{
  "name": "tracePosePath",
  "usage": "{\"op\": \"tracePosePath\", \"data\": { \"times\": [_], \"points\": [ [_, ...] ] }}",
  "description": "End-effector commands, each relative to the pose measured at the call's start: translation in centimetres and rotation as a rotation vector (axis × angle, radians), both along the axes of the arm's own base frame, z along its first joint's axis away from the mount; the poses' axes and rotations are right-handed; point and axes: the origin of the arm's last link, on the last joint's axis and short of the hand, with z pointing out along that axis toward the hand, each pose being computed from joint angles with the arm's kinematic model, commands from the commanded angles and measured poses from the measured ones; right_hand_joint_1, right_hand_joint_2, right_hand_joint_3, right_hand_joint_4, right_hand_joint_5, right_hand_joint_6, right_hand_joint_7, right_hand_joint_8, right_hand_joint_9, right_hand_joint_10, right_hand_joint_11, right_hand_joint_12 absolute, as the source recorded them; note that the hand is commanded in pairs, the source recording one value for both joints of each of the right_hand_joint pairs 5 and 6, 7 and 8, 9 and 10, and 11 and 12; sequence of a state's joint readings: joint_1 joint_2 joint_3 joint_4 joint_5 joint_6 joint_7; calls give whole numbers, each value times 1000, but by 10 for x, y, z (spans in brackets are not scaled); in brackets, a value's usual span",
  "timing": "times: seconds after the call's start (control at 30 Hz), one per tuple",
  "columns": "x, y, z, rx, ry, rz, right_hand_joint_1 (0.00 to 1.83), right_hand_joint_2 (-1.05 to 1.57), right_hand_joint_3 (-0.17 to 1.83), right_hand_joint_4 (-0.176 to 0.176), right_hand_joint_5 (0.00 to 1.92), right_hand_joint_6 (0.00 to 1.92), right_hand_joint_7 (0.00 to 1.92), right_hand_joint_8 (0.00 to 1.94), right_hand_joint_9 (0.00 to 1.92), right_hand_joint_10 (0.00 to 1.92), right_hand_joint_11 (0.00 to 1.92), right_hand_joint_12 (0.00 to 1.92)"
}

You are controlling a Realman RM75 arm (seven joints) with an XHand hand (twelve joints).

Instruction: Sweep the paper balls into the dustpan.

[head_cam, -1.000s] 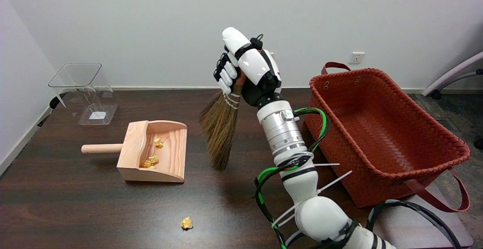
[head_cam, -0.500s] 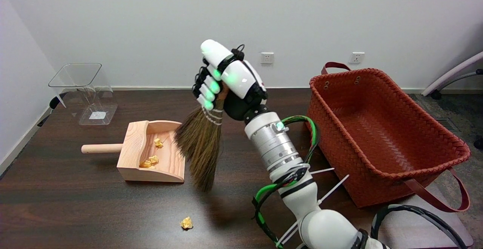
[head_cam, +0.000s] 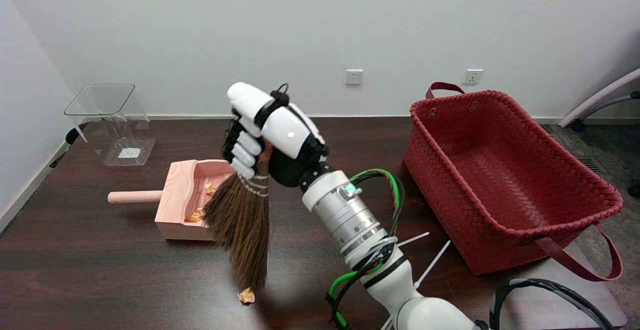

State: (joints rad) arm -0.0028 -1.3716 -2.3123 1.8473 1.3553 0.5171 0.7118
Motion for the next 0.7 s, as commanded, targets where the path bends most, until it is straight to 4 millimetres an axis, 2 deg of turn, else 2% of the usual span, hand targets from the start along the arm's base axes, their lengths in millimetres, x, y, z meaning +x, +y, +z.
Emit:
{"op": "tracePosePath", "data": {
  "times": [0.03,0.2,0.47,0.5,0.53,0.7],
  "points": [
    [-28,11,-23,138,72,-74,828,1571,516,0,1920,1920,1920,1920,1920,1920,1920,1920],
    [-46,10,-24,164,88,-126,823,1571,608,0,1920,1920,1920,1920,1920,1920,1920,1920],
    [-63,14,-30,180,126,-158,809,1571,703,0,1920,1920,1920,1920,1920,1920,1920,1920],
    [-69,10,-25,162,155,-165,809,1571,704,0,1920,1920,1920,1920,1920,1920,1920,1920],
    [-66,14,-31,178,135,-164,808,1571,707,0,1920,1920,1920,1920,1920,1920,1920,1920],
    [-75,13,-31,172,128,-190,803,1571,719,0,1920,1920,1920,1920,1920,1920,1920,1920]
  ]
}}
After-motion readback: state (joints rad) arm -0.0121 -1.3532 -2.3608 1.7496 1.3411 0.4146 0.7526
